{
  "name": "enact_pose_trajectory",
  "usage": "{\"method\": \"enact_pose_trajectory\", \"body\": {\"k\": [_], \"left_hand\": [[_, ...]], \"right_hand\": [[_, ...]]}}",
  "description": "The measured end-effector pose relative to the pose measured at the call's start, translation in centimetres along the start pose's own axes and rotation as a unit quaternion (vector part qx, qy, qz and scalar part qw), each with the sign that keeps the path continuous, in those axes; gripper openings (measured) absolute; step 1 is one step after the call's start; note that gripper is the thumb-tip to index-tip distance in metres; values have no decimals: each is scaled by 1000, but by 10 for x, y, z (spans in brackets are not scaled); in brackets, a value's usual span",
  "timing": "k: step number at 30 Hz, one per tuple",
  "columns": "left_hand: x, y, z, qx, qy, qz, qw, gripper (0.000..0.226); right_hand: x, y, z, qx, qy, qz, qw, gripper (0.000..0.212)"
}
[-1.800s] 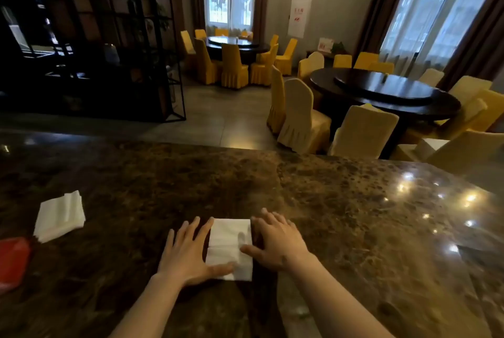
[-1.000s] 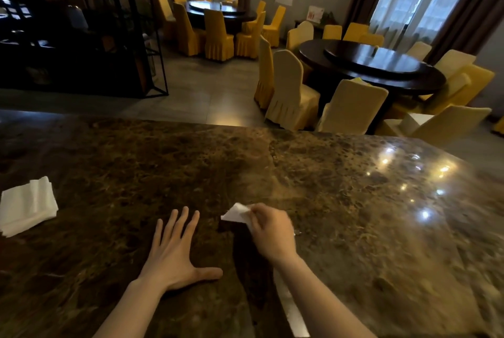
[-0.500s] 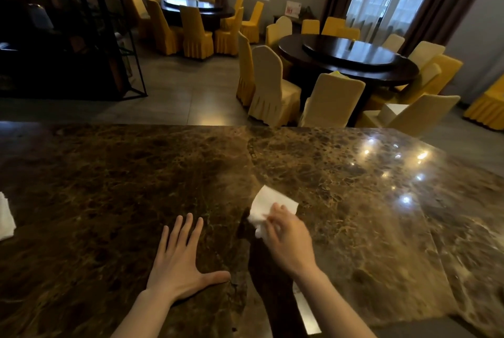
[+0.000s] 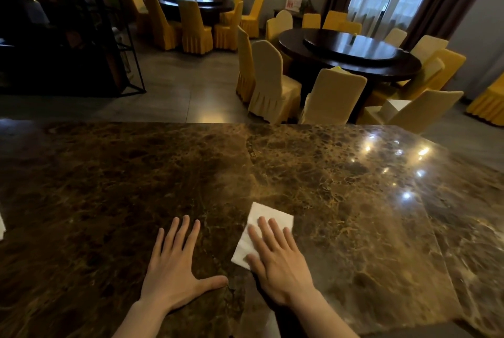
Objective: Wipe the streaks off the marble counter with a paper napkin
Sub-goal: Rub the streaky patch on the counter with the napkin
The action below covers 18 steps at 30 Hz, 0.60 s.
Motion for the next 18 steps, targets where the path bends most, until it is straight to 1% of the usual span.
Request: {"method": "enact_pose_trajectory", "body": {"k": [2,4,6,8,11,13,14,15,18], "left_hand": [[-1,0,0,0,-2,-2,1000,143],[0,1,0,2,3,-1,1000,144],[1,1,-1,2,1,4,1000,143],[1,1,-1,1,-5,4,1000,143],[4,0,-2,1,-12,10,1000,143],[5,1,-2,3,-18,8,1000,144],[6,2,-2,3,-19,2,1000,144],[7,2,-2,3,-22,-2,1000,145],[8,4,-3,9,-24,1,1000,145]], "right_hand": [[5,20,1,-65,20,7,998,62],[11,34,4,-134,20,17,991,62],[11,29,7,-157,9,21,987,64],[5,4,10,-120,-1,29,992,67],[-9,-31,4,-18,-13,37,999,67],[-8,-21,-2,7,-7,31,999,64],[-4,-7,-4,-6,5,26,1000,63],[1,11,-6,-39,18,23,999,63],[17,55,-6,-183,22,23,983,64]]}}
Point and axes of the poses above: each hand's wrist, its own z-axis towards the middle knuckle, its own x-axis out of the back of the hand, y = z × x, the point moved 3 cm from there along z, towards the middle knuckle, and after that the axes turned 5 degrees about z, right-handed, at the moved point
